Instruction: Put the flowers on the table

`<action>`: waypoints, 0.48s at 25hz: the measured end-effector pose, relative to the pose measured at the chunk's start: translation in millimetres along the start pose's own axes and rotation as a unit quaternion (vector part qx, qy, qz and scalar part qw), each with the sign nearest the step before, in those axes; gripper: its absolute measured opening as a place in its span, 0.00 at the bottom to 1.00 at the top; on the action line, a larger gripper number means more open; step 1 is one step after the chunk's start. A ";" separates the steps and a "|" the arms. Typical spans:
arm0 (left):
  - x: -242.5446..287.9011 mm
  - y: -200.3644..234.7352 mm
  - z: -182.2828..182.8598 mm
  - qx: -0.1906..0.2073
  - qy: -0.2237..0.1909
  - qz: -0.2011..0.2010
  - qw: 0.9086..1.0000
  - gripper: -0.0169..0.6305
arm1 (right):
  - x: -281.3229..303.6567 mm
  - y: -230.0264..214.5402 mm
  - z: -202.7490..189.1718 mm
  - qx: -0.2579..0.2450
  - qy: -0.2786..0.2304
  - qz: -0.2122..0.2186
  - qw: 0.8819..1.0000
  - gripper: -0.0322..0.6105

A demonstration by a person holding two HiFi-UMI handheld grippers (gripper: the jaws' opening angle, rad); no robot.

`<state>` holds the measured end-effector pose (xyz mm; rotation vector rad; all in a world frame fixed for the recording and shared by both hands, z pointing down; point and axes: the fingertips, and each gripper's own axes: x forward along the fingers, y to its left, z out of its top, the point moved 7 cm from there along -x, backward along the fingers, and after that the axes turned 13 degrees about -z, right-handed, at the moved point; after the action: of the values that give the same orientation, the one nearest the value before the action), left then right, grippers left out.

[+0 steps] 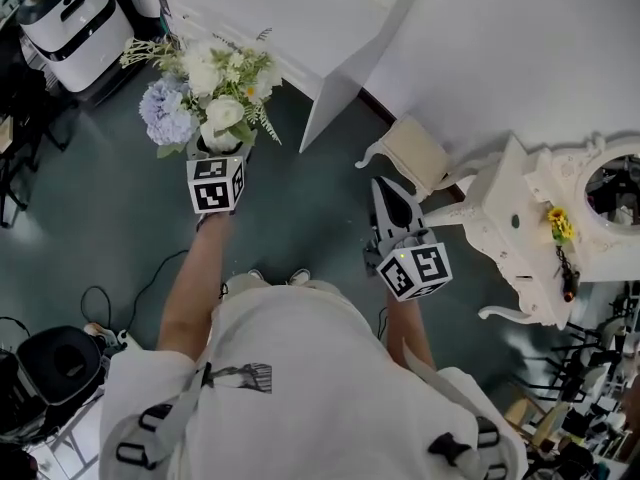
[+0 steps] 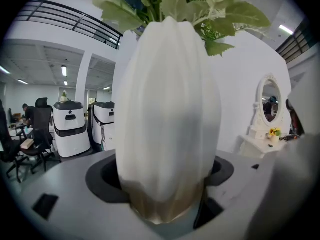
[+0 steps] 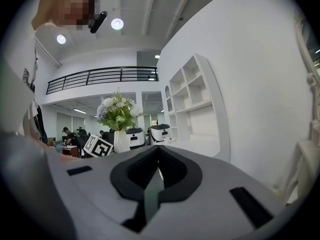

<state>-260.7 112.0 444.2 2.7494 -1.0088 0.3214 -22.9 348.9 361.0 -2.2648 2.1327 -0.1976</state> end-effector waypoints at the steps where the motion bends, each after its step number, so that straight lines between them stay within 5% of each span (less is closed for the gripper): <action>1: 3.5 -2.3 0.3 0.000 -0.001 0.003 1.000 0.64 | 2.5 -5.8 -0.2 0.000 -0.002 0.004 1.000 0.06; 12: 69.6 -29.1 12.5 0.000 0.009 0.016 1.000 0.64 | 49.9 -83.3 6.1 0.013 -0.003 0.033 0.999 0.07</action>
<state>-188.1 88.0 447.8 2.7275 -1.0497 0.3513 63.3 304.2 367.4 -2.1746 2.1840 -0.2157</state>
